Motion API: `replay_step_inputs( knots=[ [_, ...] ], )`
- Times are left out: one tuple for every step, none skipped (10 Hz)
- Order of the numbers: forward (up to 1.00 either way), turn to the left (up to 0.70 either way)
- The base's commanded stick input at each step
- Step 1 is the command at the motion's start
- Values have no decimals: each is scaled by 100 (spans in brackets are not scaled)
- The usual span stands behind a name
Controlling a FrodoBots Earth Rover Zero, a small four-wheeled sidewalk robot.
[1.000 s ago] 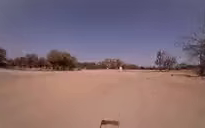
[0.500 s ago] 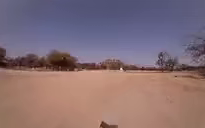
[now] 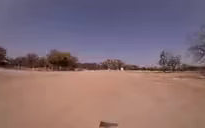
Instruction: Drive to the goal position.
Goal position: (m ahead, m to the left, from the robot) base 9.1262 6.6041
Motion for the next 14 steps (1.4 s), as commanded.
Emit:
replay_step_inputs(
  knots=[
    [100,0],
    [100,0],
    [100,0],
    [100,0],
    [100,0],
    [100,0],
    [100,0],
    [100,0],
    [100,0],
    [100,0],
    [100,0],
    [100,0],
    [100,0],
    [100,0]
  ],
)
